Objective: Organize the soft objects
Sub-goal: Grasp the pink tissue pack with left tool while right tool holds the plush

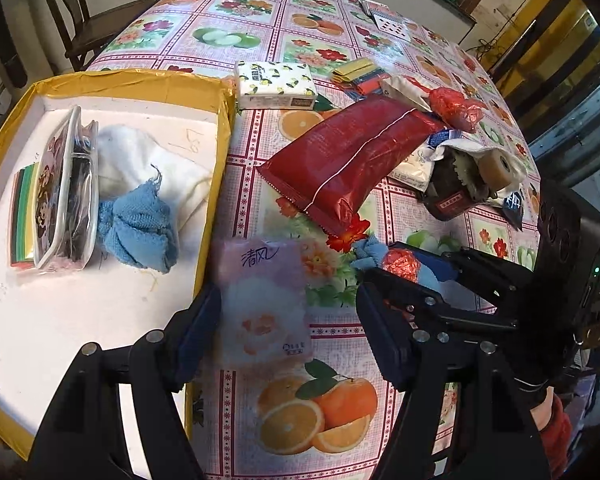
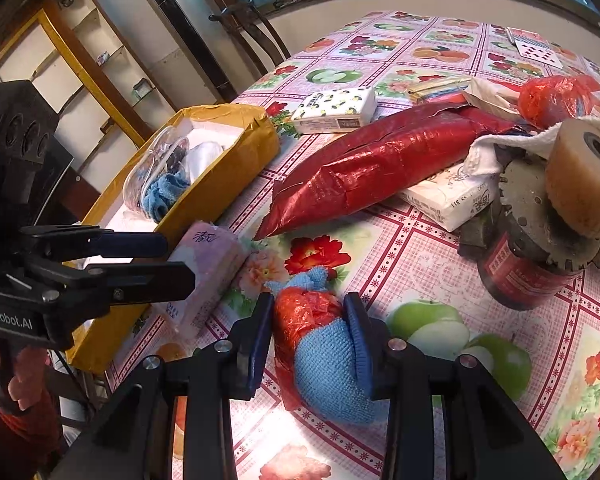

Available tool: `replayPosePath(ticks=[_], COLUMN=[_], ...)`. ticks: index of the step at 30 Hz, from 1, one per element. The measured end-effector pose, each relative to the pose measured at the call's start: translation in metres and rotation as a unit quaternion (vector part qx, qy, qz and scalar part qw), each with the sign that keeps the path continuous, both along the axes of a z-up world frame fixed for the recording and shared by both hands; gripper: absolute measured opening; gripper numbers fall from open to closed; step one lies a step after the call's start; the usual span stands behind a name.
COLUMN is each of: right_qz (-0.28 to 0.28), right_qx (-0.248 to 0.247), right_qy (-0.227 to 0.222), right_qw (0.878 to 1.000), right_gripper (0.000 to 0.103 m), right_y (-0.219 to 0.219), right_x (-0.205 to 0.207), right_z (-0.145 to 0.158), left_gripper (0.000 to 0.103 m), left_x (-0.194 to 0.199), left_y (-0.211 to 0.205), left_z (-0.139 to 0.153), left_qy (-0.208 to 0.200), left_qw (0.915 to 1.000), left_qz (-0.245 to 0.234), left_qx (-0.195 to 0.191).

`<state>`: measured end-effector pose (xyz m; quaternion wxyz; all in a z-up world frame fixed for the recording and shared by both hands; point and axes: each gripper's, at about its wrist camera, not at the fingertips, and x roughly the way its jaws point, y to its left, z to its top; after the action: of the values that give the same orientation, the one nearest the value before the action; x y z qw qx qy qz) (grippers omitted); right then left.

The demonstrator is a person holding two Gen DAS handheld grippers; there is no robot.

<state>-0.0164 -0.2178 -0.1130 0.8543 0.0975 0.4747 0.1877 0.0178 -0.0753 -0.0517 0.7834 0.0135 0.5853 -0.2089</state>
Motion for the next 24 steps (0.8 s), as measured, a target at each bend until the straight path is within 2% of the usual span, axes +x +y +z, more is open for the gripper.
replayPosePath(ticks=[3, 6, 9, 11, 13, 15, 16, 18, 21, 24], right_qz=[0.001, 0.005, 0.005, 0.004, 0.003, 0.001, 0.000, 0.000, 0.003, 0.003], right_qx=[-0.002, -0.010, -0.010, -0.009, -0.011, -0.009, -0.004, -0.003, -0.003, -0.013], right_qy=[0.002, 0.002, 0.004, 0.005, 0.007, 0.007, 0.009, 0.008, 0.006, 0.003], right_qw=[1.000, 1.000, 1.000, 1.000, 1.000, 1.000, 1.000, 1.000, 1.000, 1.000], right_gripper=[0.037, 0.038, 0.038, 0.038, 0.037, 0.037, 0.037, 0.037, 0.037, 0.036], right_y=[0.002, 0.003, 0.001, 0.000, -0.001, -0.004, -0.005, -0.005, -0.002, 0.002], right_x=[0.002, 0.001, 0.000, 0.000, 0.000, -0.001, 0.000, 0.000, 0.001, 0.001], right_z=[0.000, 0.001, 0.001, 0.000, 0.001, 0.000, 0.000, 0.000, 0.000, 0.000], left_gripper=[0.070, 0.081, 0.082, 0.084, 0.084, 0.084, 0.084, 0.084, 0.084, 0.083], left_x=[0.001, -0.003, -0.001, 0.000, -0.004, -0.003, 0.001, 0.008, 0.010, 0.012], left_y=[-0.001, -0.005, -0.007, -0.015, -0.024, -0.023, -0.021, -0.013, -0.011, -0.008], left_z=[0.000, -0.004, -0.004, -0.007, -0.012, -0.013, -0.014, -0.023, -0.028, -0.026], left_qy=[0.010, 0.014, 0.014, 0.013, 0.024, 0.027, 0.024, 0.049, 0.035, 0.034], left_qw=[0.9999, 0.9995, 0.9993, 0.9988, 0.9977, 0.9981, 0.9978, 0.9974, 0.9963, 0.9969], left_qz=[0.008, 0.000, 0.011, 0.000, -0.015, -0.017, -0.011, 0.002, 0.011, 0.017], left_qx=[0.011, 0.030, 0.031, 0.046, 0.061, 0.053, 0.060, 0.053, 0.078, 0.069])
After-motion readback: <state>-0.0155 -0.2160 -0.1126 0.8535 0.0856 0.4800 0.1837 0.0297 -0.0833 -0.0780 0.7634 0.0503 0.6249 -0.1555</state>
